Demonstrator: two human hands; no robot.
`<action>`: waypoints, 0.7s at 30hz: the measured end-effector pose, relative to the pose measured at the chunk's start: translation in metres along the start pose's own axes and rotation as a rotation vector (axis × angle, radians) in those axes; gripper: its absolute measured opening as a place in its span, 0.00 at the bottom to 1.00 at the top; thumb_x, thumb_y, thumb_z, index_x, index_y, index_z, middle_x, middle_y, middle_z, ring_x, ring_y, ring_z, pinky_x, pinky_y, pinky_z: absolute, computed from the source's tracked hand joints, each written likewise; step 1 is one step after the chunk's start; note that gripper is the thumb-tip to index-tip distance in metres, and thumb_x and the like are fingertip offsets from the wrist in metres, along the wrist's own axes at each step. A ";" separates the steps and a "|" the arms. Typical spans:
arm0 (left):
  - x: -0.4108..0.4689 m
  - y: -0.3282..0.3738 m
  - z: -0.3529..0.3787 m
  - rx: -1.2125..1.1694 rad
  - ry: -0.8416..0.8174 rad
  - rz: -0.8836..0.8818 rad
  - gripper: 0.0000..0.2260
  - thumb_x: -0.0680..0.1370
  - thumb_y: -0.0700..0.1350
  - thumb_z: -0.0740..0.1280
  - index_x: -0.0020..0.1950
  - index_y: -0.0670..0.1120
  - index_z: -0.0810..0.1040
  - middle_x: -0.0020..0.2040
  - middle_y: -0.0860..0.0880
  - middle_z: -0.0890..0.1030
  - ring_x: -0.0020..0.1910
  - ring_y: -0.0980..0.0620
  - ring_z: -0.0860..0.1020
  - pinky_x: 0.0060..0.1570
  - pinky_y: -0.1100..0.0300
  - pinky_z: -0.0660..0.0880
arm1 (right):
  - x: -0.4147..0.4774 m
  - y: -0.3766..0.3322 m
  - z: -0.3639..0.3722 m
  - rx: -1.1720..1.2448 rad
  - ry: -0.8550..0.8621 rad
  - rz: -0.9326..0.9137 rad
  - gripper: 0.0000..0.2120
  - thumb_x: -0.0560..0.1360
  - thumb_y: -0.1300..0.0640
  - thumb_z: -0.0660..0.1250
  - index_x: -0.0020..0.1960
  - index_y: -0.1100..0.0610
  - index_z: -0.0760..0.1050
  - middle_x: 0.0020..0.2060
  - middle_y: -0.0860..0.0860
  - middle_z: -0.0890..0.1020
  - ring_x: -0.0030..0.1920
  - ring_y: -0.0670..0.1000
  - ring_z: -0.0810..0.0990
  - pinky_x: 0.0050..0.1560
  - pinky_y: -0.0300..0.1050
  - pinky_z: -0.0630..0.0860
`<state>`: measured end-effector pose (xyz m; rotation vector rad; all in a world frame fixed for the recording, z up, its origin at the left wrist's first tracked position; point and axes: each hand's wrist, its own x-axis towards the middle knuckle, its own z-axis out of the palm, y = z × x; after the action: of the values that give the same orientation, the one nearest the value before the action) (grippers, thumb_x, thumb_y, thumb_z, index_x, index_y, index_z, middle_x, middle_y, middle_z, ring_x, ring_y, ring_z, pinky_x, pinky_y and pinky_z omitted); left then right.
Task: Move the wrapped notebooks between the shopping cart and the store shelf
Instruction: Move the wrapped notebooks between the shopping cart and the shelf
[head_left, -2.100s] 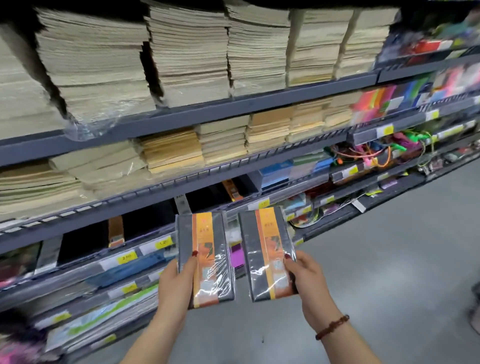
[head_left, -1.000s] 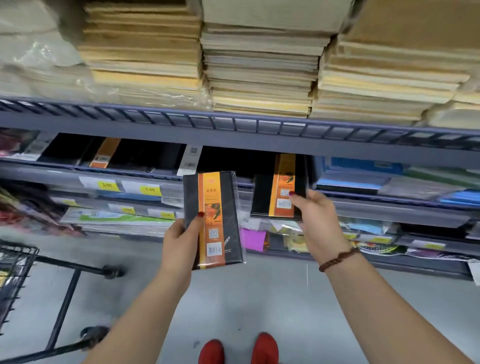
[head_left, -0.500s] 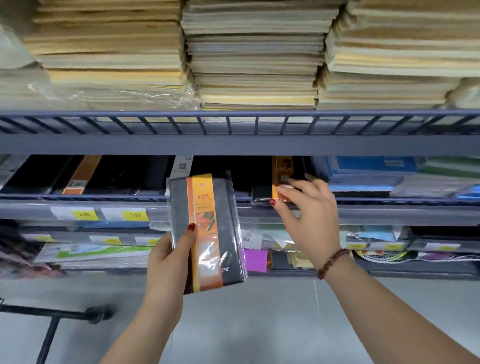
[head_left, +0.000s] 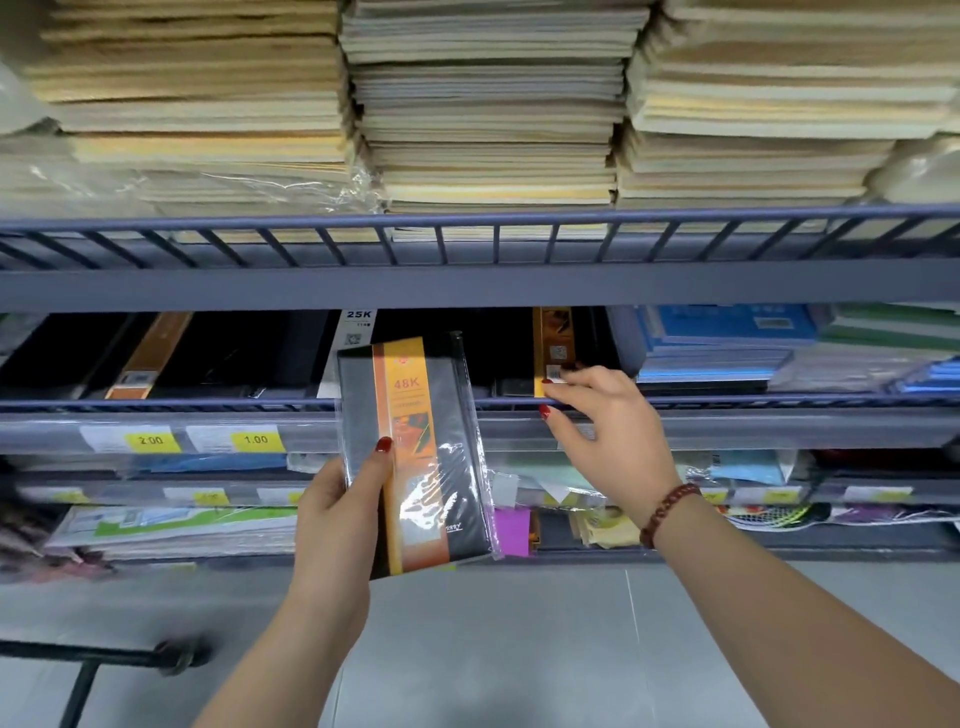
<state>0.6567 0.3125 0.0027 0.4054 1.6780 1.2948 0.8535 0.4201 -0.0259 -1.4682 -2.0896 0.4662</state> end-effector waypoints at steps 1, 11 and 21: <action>0.000 0.001 0.002 0.000 -0.009 -0.003 0.12 0.77 0.51 0.67 0.49 0.42 0.78 0.40 0.45 0.82 0.37 0.46 0.80 0.39 0.54 0.77 | 0.000 0.000 0.000 0.003 -0.006 0.002 0.13 0.74 0.57 0.68 0.58 0.55 0.80 0.54 0.51 0.80 0.58 0.51 0.74 0.54 0.39 0.68; 0.012 0.020 0.054 0.003 -0.132 -0.003 0.09 0.76 0.51 0.68 0.49 0.46 0.74 0.40 0.43 0.78 0.39 0.45 0.76 0.41 0.50 0.75 | -0.020 -0.029 -0.027 0.597 -0.186 0.157 0.17 0.72 0.58 0.70 0.58 0.47 0.74 0.35 0.42 0.79 0.37 0.40 0.76 0.42 0.33 0.74; 0.006 0.021 0.075 0.163 -0.290 0.181 0.36 0.70 0.38 0.74 0.75 0.46 0.62 0.67 0.55 0.72 0.63 0.58 0.73 0.61 0.59 0.72 | -0.019 -0.026 -0.028 0.807 -0.025 0.433 0.31 0.72 0.58 0.71 0.71 0.54 0.64 0.51 0.49 0.81 0.51 0.37 0.80 0.51 0.32 0.76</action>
<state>0.7098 0.3671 0.0186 0.8187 1.5294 1.1664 0.8559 0.3925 0.0068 -1.3697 -1.3032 1.3106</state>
